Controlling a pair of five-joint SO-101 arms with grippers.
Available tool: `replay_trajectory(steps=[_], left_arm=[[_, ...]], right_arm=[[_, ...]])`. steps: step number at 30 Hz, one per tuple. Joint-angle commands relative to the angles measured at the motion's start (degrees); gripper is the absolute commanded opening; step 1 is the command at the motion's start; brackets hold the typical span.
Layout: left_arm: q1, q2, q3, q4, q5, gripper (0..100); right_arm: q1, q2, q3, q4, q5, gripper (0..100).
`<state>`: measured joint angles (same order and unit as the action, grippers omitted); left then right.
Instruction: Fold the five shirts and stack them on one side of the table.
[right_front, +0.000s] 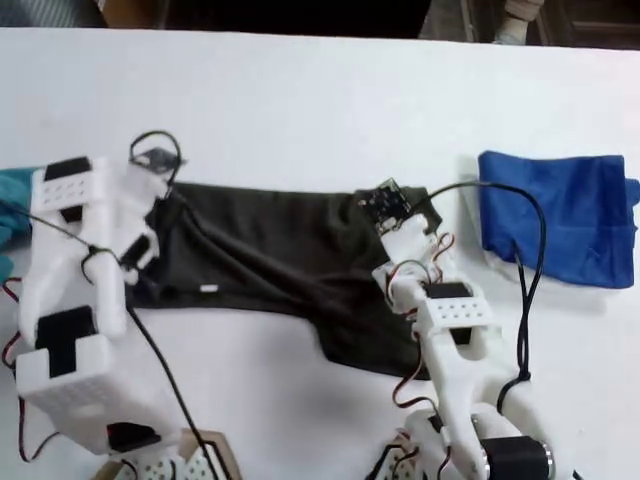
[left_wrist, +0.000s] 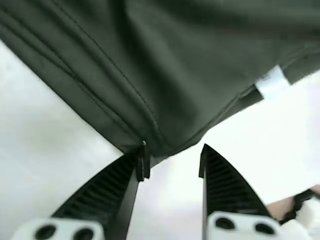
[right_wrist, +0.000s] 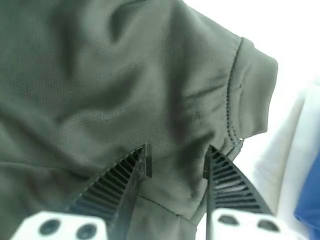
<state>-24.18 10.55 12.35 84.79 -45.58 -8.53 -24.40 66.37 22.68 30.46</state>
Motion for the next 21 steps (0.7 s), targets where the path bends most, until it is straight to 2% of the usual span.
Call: replay_trajectory(steps=[1, 7, 15, 18, 21], left_arm=[[-0.4, -2.8, 0.0, -0.4, -3.6, 19], [-0.8, 4.0, -0.6, -0.6, -7.4, 19], [-2.0, 6.8, -0.6, -8.5, -7.2, 18], [-1.9, 6.7, -2.6, -7.3, -7.2, 16], [-2.1, 6.7, -5.8, -3.3, -7.3, 8]], right_arm=[[-0.5, 0.1, -0.2, -0.8, -0.4, 17.6], [-0.5, 0.1, -0.2, -0.8, -0.4, 17.6], [-0.5, 0.0, -0.2, -0.8, -0.4, 17.6], [-0.5, 0.0, -0.2, -0.8, -0.4, 17.6], [-0.5, 0.0, -0.2, -0.8, -0.4, 17.6]])
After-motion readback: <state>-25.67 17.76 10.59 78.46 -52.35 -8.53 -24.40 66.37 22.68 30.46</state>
